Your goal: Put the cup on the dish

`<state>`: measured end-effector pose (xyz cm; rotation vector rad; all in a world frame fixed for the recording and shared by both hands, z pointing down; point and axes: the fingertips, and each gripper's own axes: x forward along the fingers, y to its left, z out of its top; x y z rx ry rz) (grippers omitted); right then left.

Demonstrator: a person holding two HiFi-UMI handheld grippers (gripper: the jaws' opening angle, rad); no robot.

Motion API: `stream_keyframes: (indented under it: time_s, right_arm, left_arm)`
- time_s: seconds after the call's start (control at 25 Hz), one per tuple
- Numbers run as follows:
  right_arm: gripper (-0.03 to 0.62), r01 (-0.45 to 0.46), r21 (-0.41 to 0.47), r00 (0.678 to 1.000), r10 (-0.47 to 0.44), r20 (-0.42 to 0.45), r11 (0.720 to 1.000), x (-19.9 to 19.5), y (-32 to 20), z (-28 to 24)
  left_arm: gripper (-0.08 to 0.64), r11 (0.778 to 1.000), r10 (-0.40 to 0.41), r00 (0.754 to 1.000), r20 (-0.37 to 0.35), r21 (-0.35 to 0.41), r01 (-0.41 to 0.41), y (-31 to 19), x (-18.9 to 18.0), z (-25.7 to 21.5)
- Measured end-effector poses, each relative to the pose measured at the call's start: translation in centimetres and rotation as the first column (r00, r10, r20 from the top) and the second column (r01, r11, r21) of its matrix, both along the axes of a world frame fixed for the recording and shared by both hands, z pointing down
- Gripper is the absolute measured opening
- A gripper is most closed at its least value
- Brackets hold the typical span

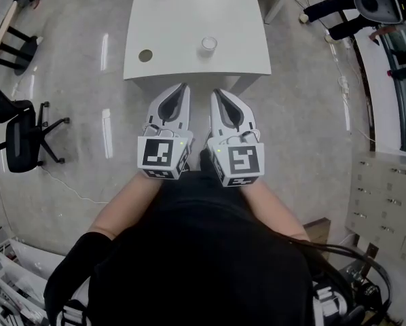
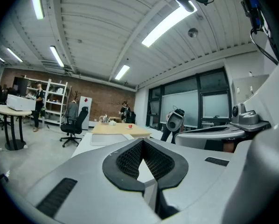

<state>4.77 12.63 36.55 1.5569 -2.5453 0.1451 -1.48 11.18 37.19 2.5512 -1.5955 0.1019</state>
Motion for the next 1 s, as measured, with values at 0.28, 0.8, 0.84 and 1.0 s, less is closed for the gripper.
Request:
stream_keyframes:
  time_s: [0.28,0.8,0.84,1.0]
  right_arm:
    - [0.014,0.062,0.01,0.998,-0.062,0.009,0.998,1.8,-7.4,-0.1]
    - [0.014,0.196,0.001,0.98,-0.196,0.046,0.981,3.1,-14.3,-0.4]
    - [0.014,0.201,-0.002,0.979,-0.2,0.047,0.98,2.8,-14.5,-0.4]
    - [0.014,0.199,-0.017,0.979,-0.198,0.052,0.98,2.4,-15.1,0.3]
  left_arm:
    - [0.006,0.999,-0.045,0.999,0.028,0.015,0.044,-6.4,2.2,-0.4]
    - [0.006,0.983,-0.184,0.98,0.074,0.034,0.182,-11.9,3.3,-1.4]
    - [0.006,0.982,-0.19,0.979,0.075,0.031,0.188,-11.9,3.0,-1.3]
    - [0.006,0.981,-0.196,0.977,0.083,0.005,0.196,-12.5,2.2,-0.7]
